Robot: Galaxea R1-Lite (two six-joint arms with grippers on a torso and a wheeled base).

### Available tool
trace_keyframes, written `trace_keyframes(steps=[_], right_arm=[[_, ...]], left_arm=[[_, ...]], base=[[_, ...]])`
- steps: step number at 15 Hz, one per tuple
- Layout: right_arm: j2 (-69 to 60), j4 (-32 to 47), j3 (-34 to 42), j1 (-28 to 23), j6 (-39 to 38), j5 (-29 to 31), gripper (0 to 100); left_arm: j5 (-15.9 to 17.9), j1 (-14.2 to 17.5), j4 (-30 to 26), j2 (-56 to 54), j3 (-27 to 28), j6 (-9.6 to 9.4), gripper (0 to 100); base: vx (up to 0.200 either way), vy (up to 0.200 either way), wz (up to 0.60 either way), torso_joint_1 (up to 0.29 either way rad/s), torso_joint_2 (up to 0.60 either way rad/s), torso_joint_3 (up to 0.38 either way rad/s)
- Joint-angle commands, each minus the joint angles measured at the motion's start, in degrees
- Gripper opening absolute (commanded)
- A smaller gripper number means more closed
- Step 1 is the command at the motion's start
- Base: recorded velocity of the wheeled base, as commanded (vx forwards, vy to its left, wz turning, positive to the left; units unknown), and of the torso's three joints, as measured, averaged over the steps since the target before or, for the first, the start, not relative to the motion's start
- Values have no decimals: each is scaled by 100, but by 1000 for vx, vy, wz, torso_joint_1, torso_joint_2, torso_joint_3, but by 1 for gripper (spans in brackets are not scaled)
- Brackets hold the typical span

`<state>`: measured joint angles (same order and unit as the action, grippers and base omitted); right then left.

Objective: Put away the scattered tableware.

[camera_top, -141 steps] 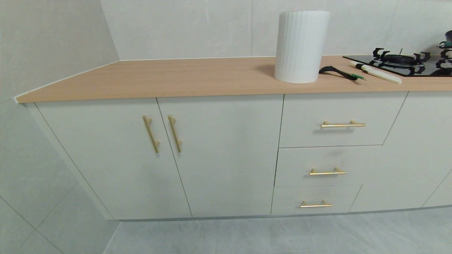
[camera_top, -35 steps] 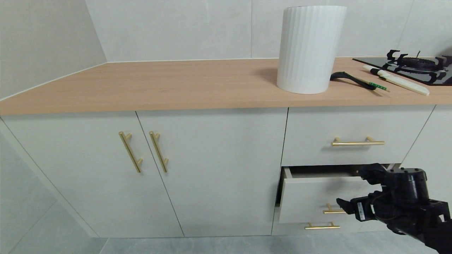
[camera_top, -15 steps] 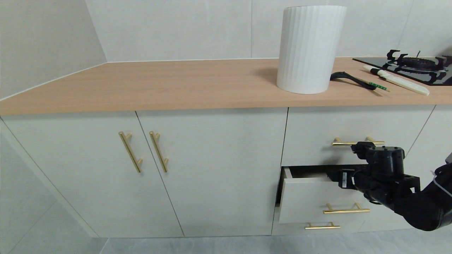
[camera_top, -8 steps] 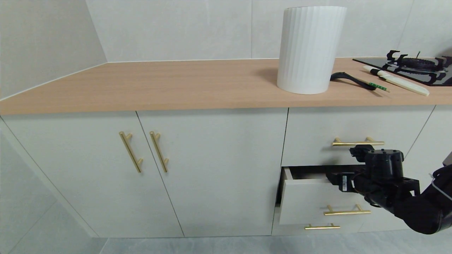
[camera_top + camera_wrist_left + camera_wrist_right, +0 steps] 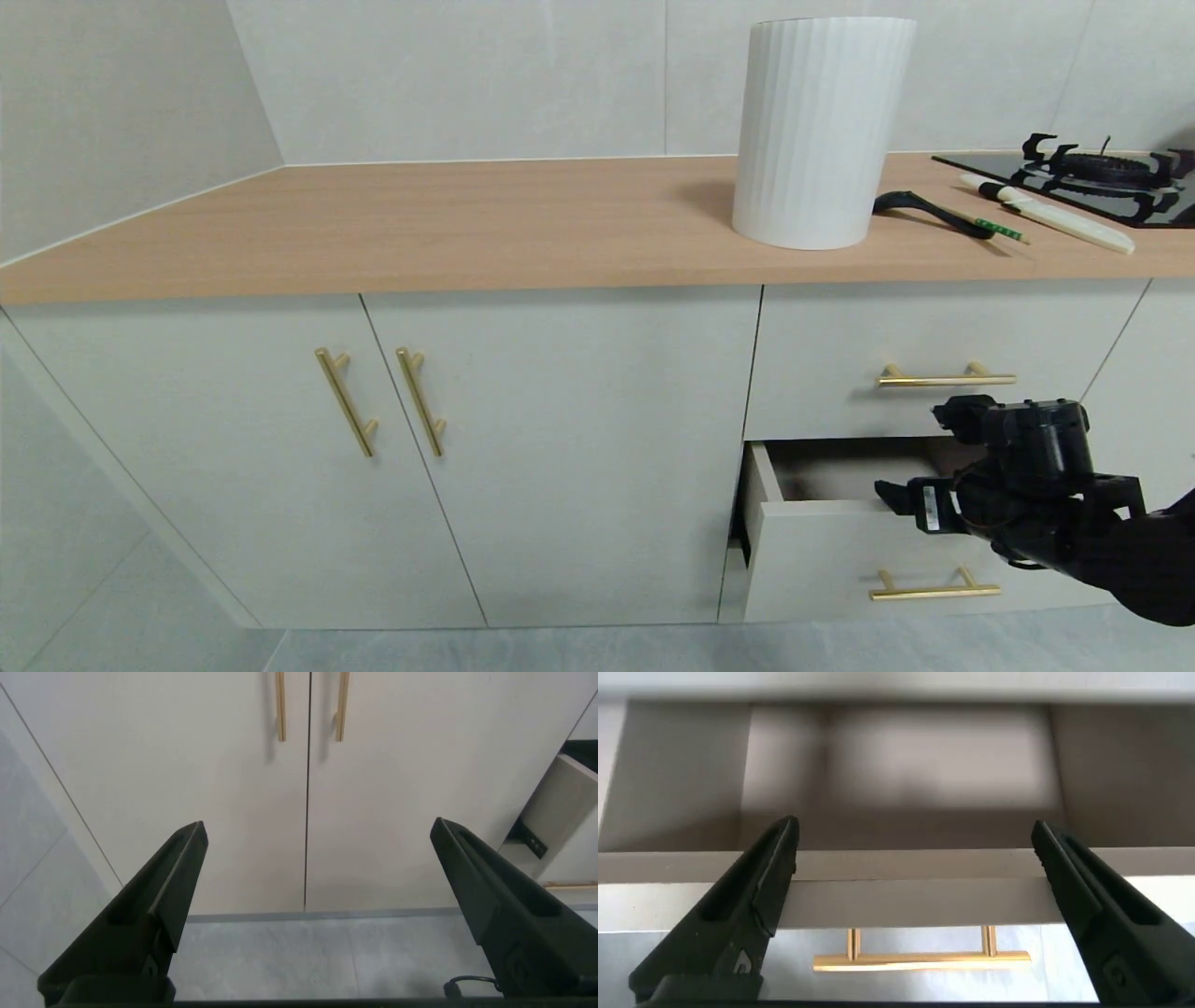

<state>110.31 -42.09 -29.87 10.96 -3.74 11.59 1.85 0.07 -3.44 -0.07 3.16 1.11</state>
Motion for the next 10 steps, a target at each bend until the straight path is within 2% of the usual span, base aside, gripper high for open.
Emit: trace_keyframes(steps=[1,10], right_arm=[[-388,369,-19,3,111,-8,100],[-977,2021,-28,11,576,-8,100]], left_arm=[[-1,1,1,7,1,3,100],[-1,1,1,7,1,3,100]], base=[[0,0,0,0,0,0],[0,0,0,0,0,0]])
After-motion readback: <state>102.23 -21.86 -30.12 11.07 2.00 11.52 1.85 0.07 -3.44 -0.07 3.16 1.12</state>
